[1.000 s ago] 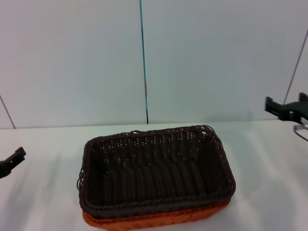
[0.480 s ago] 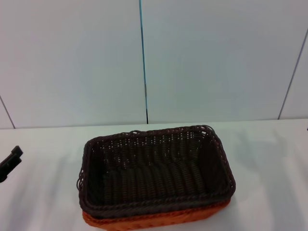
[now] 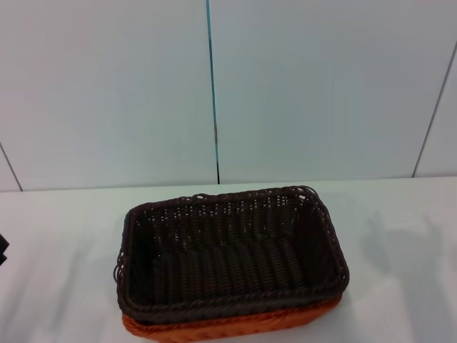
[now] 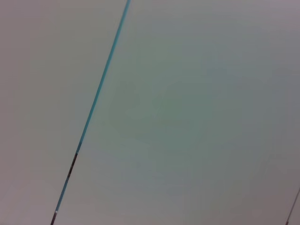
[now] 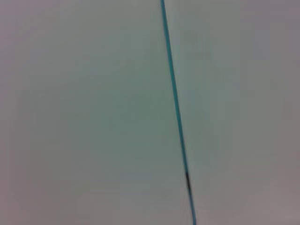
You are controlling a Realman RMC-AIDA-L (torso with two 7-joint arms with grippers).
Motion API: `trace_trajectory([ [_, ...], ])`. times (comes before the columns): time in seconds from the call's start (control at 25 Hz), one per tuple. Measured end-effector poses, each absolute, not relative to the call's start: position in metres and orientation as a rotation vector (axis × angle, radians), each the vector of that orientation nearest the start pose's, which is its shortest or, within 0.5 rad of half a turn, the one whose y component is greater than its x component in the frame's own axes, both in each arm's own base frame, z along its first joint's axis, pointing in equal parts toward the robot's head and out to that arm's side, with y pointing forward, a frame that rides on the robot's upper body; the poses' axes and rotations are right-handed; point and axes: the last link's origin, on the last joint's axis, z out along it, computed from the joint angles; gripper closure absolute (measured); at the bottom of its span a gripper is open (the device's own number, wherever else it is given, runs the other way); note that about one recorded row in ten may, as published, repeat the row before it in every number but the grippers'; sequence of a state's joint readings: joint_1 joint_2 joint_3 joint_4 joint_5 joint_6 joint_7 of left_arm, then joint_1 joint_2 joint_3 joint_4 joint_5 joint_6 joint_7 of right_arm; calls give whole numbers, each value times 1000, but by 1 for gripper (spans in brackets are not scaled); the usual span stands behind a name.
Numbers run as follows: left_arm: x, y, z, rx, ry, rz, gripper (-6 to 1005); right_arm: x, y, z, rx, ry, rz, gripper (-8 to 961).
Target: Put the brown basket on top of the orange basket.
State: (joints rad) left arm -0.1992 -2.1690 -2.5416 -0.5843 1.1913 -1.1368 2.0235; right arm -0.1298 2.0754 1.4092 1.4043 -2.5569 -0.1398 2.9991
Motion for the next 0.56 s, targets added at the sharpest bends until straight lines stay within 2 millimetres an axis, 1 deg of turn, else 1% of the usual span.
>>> trace_trajectory([
  [0.12, -378, 283, 57, -1546, -919, -919, 93, 277, 314, 57, -1090, -1787, -1625, 31],
  [0.28, -378, 283, 54, -1556, -929, -917, 94, 269, 316, 69, -1260, -1928, -1537, 31],
  [0.36, -378, 282, 52, -1560, -937, -918, 94, 265, 317, 75, -1303, -2005, -1523, 31],
  [0.44, -379, 282, 51, -1559, -944, -918, 94, 264, 317, 79, -1324, -2108, -1557, 31],
  [0.56, -379, 283, 49, -1560, -953, -918, 94, 266, 319, 83, -1286, -2256, -1689, 31],
])
